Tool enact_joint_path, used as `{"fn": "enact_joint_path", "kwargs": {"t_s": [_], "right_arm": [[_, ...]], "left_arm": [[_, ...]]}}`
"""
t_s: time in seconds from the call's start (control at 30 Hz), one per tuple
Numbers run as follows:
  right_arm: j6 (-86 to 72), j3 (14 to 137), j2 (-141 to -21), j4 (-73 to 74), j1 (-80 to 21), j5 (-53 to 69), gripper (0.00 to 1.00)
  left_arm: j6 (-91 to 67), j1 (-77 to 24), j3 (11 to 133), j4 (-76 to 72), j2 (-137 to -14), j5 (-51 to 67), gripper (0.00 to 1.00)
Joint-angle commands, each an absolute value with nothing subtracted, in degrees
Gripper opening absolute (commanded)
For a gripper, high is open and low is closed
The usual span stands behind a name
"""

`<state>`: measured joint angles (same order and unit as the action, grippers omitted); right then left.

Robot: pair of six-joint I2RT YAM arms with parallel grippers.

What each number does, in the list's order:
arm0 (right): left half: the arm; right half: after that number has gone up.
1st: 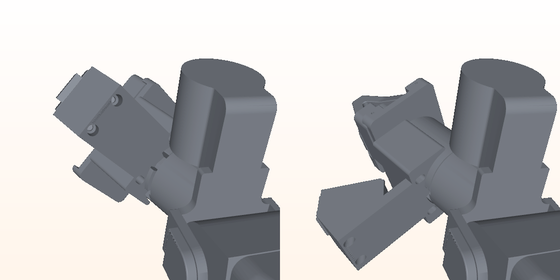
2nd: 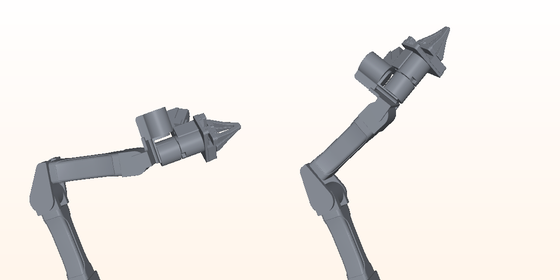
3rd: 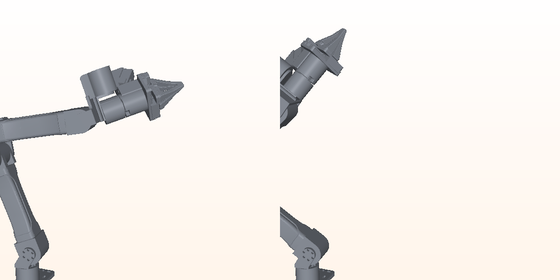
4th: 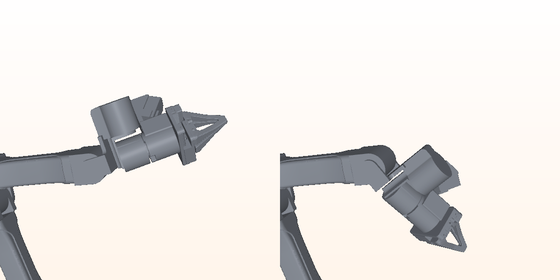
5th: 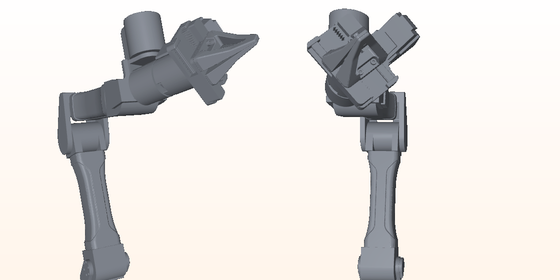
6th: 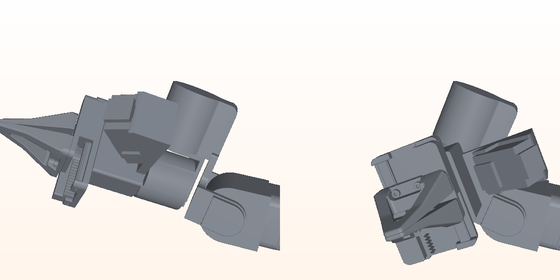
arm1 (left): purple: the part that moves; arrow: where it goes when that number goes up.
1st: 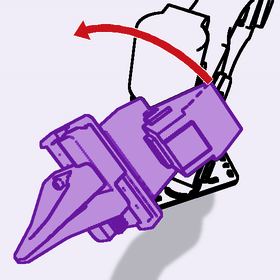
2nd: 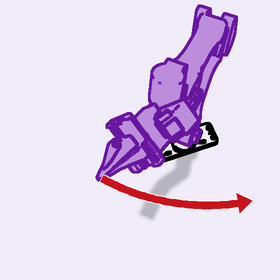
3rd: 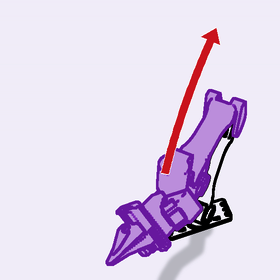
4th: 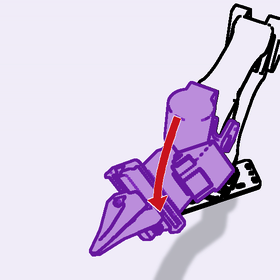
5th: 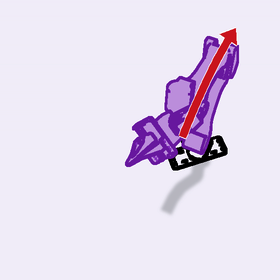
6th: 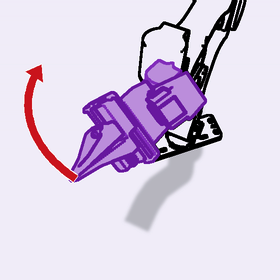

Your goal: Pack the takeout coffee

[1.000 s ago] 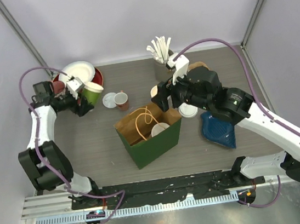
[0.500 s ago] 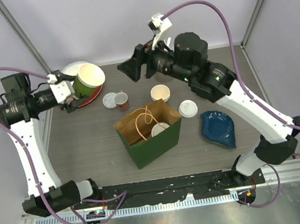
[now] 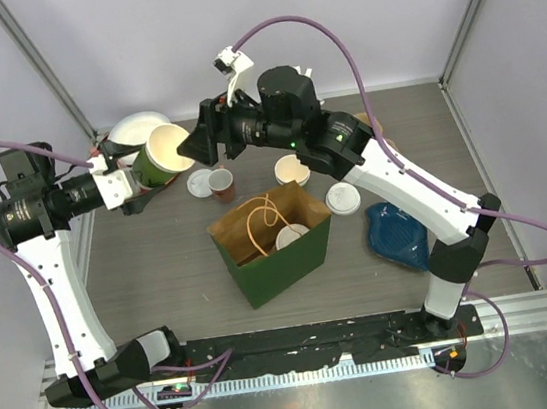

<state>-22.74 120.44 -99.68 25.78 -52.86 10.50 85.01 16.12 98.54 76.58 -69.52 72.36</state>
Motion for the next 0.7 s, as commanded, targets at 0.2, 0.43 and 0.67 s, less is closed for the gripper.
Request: {"fn": "enact_joint_path", "kwargs": {"t_s": [0.2, 0.43, 0.67], "right_arm": [[-24.43, 126.30, -102.04, 25.93, -53.35, 12.74, 0.22], [-23.64, 123.84, -98.36, 25.84, -53.26, 6.51, 0.01], [-23.03, 119.01, -91.33, 25.49, -50.98, -4.74, 0.01]], "left_arm": [[86.66, 15.56, 100.02, 95.19, -68.99, 75.15, 0.61], [85.17, 15.56, 99.93, 95.10, -69.61, 74.71, 0.73], [70.00, 15.56, 97.83, 82.05, -70.23, 68.74, 1.00]]}}
